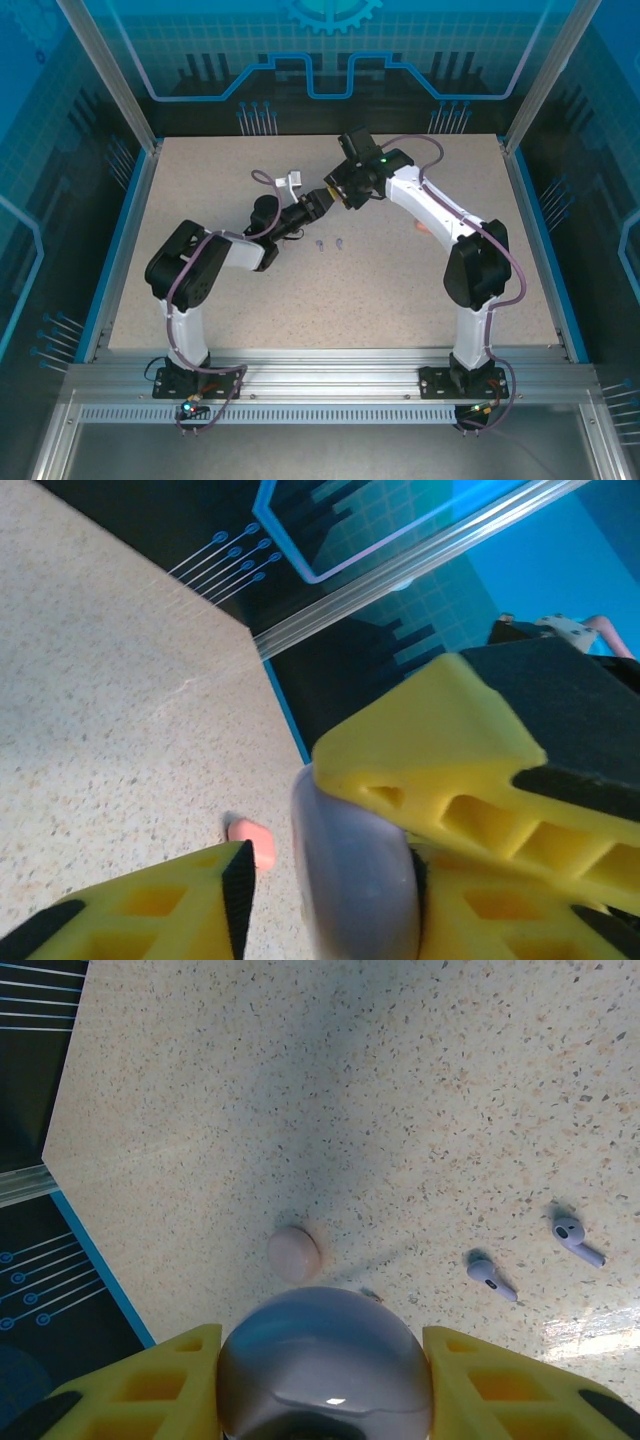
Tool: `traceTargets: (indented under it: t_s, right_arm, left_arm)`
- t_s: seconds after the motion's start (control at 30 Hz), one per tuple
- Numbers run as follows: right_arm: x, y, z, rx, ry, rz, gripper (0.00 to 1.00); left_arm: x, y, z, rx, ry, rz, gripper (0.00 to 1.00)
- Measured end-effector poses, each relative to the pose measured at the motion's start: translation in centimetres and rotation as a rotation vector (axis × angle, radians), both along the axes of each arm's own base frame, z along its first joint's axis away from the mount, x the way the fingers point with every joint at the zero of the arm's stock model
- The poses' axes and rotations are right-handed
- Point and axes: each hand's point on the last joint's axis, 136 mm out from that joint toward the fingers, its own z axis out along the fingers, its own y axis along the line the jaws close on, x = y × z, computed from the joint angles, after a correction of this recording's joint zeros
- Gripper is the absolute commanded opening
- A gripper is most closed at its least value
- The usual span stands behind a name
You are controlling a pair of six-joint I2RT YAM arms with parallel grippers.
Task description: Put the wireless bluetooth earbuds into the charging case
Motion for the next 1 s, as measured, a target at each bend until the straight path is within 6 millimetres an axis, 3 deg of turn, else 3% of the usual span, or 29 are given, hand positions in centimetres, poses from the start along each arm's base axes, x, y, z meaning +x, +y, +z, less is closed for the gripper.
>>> traceTargets:
  t_s: [0.1,0.3,0.47,0.7,0.83,1.0]
  right_arm:
    - [0.2,-0.1,-0.1,-0.007,-0.006,-0.006,0.39]
    - [0.3,-0.3,-0.2,-0.015,-0.011,-0.013,0.39]
    - [0.3,-0.2,-0.2,-0.014,-0.013,-0.013,0.41]
    - [0.4,-0.3,0.2,-0.019,-0.023,-0.007,0.74]
    - [0.9,-0.7,1.5,-0.044,-0.074,0.005,0.77]
    - [0.9,-2.9,4.4,-0.087,-0.161,0.014,0.77]
  left_arm:
    - [0.3,-0.1,-0.1,-0.059,-0.013,-0.009,0.34]
    - [0.2,-0.1,0.1,-0.086,-0.025,-0.015,0.11]
    - [0.3,-0.1,0.1,-0.089,-0.026,-0.015,0.00]
    - [0.5,0.4,-0.1,-0.090,-0.018,0.003,0.00]
    - [1.0,1.0,-0.2,-0.088,-0.014,0.023,0.00]
    - [1.0,0.9,-0.8,-0.071,0.010,0.014,0.00]
